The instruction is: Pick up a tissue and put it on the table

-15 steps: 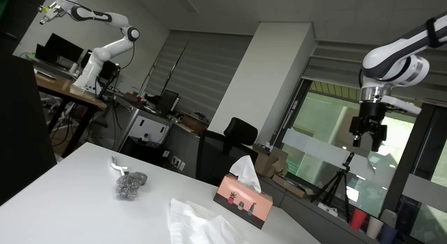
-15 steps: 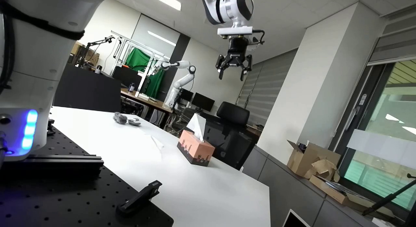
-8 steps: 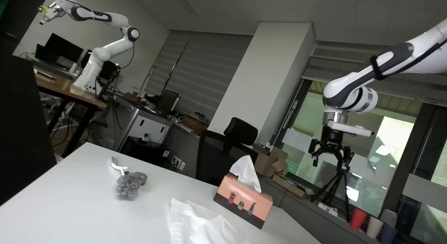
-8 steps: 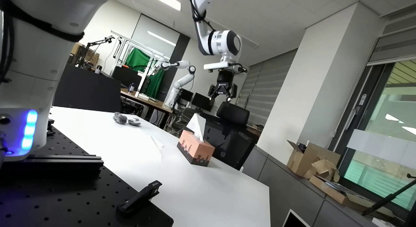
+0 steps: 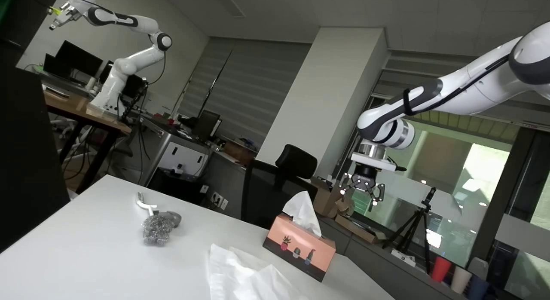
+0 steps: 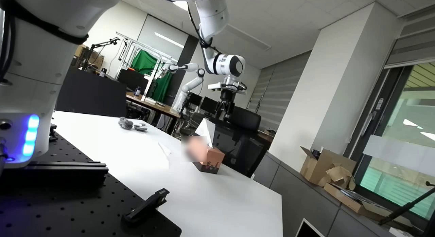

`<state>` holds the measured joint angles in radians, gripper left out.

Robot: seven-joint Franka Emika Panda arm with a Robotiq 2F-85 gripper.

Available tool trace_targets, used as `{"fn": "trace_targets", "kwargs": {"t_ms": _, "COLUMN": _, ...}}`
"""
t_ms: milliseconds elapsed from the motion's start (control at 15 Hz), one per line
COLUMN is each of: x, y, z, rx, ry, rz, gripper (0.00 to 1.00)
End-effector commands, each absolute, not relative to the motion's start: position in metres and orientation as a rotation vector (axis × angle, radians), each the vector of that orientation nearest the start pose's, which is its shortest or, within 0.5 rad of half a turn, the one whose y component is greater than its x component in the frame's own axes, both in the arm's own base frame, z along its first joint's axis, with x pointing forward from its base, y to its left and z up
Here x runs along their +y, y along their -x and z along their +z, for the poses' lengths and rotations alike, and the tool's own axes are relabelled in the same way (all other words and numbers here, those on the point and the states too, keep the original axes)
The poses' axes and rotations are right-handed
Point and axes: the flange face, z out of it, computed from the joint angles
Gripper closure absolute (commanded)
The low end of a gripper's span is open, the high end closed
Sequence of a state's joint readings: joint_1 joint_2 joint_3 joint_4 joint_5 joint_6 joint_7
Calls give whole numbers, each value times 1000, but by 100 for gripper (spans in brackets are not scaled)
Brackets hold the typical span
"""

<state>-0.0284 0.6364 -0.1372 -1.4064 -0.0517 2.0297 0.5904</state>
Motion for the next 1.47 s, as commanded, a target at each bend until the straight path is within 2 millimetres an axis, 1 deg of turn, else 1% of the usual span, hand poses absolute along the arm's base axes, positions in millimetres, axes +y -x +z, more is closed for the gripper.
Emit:
{"fn": "trace_targets", "kwargs": {"t_ms": 0, "x": -103, "y": -718, "z": 336, "rx": 1146, "ry": 3053, "rz": -41, "gripper": 0}}
{"fn": "trace_targets", "kwargs": {"t_ms": 200, "x": -104, "y": -721, "z": 341, "rx": 1166, "ry": 3042, "rz": -46, "gripper": 0}}
{"fn": "trace_targets", "kwargs": {"t_ms": 867, "x": -104, "y": -721, "z": 341, "rx": 1170, "ry": 3041, "rz": -45, "gripper": 0}}
{"fn": "trace_targets", "kwargs": {"t_ms": 933, "x": -103, "y": -726, "z": 341, "rx": 1223, "ry": 2999, "rz": -89, "gripper": 0}}
{"fn": "trace_targets", "kwargs": {"t_ms": 1067, "x": -95, "y": -739, "z": 339, "rx": 1276, "ry": 2932, "rz": -202, "gripper": 0}}
{"fn": "trace_targets", "kwargs": {"t_ms": 1133, "x": -88, "y": -746, "z": 338, "rx": 1306, "ry": 2887, "rz": -244, "gripper": 0}}
{"fn": "trace_targets", "kwargs": {"t_ms": 1200, "x": -79, "y": -750, "z": 336, "rx": 1334, "ry": 2849, "rz": -236, "gripper": 0}}
{"fn": "trace_targets", "kwargs": {"t_ms": 1267, "x": -70, "y": -755, "z": 334, "rx": 1375, "ry": 2812, "rz": -268, "gripper": 0}}
{"fn": "trace_targets", "kwargs": {"t_ms": 1400, "x": -47, "y": -763, "z": 331, "rx": 1386, "ry": 2791, "rz": -269, "gripper": 0}}
